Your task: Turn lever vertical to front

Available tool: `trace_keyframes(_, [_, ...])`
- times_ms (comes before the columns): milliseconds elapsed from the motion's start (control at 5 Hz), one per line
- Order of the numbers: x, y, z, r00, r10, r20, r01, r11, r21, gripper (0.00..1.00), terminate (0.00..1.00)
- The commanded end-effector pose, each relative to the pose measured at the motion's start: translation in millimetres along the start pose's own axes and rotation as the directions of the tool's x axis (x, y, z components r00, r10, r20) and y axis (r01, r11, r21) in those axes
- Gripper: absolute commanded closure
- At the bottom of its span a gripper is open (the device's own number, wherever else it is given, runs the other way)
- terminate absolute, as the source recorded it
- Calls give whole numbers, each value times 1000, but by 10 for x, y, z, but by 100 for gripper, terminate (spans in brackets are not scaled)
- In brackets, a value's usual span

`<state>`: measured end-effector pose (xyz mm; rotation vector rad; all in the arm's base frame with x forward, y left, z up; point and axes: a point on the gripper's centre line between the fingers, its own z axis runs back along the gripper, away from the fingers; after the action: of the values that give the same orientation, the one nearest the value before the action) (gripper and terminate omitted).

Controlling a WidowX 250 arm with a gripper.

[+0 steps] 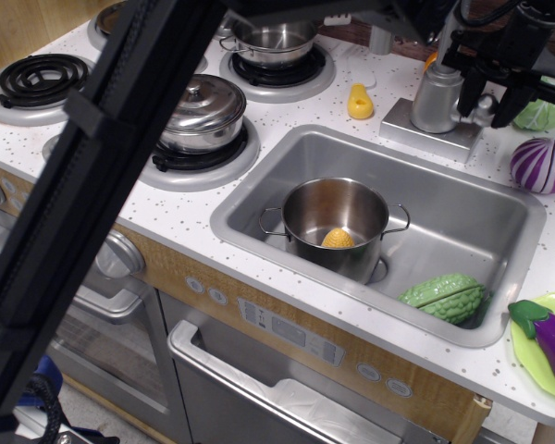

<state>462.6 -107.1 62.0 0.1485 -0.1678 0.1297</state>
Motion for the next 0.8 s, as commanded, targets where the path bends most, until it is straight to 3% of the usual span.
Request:
trace_keyframes(0, [15,21,244,998,43,37,-40,997,-72,100,0])
trace_keyframes(400, [41,24,66,999,20,36,-17,997,-79,100,0])
trace_keyframes(600, [93,59,175,1000,-18,25,19,999,-42,0,0])
